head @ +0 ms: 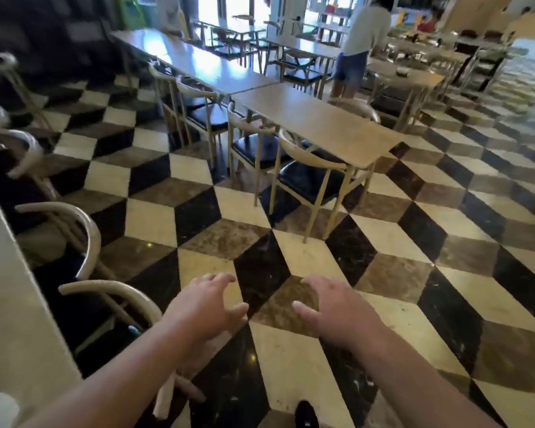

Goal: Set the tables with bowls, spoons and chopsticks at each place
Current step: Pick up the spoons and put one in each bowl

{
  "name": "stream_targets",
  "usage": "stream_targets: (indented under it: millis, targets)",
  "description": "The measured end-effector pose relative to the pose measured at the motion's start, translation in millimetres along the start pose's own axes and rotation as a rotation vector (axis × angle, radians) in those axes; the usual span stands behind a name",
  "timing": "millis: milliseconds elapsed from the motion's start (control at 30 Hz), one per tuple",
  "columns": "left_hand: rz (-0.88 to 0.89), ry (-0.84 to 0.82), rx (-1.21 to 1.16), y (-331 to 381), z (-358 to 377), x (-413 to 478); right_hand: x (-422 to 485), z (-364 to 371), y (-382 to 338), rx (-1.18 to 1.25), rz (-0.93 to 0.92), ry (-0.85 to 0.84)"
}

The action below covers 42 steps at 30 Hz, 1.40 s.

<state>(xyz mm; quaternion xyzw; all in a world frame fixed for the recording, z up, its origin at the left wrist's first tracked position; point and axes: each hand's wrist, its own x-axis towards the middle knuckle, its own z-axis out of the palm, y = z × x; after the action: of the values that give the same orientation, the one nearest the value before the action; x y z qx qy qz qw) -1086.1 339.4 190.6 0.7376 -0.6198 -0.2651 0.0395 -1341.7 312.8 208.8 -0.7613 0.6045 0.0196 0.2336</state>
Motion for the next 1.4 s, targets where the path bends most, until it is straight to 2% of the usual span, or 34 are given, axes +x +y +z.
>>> stream_targets:
  millis: [267, 533, 633, 867, 1000, 1200, 1400]
  targets:
    - [-0.367, 0.168, -0.107, -9, -39, 64, 184, -57, -29, -0.139, -0.323, -0.161]
    - [-0.608, 0.281, -0.236, -70, -83, 106, 293, -78, -139, -0.275, -0.588, -0.256]
    - [-0.668, 0.325, -0.282, -112, -96, 138, 340, -72, -184, -0.304, -0.661, -0.273]
    - [-0.744, 0.333, -0.427, -209, -153, 238, 469, -75, -291, -0.413, -0.702, -0.286]
    - [-0.762, 0.358, -0.428, -253, -207, 284, 531, -96, -355, -0.391, -0.725, -0.248]
    - [-0.789, 0.404, -0.363, -319, -274, 338, 608, -99, -448, -0.357, -0.808, -0.316]
    - [-0.921, 0.489, -0.361, -391, -323, 397, 710, -81, -546, -0.339, -0.946, -0.356]
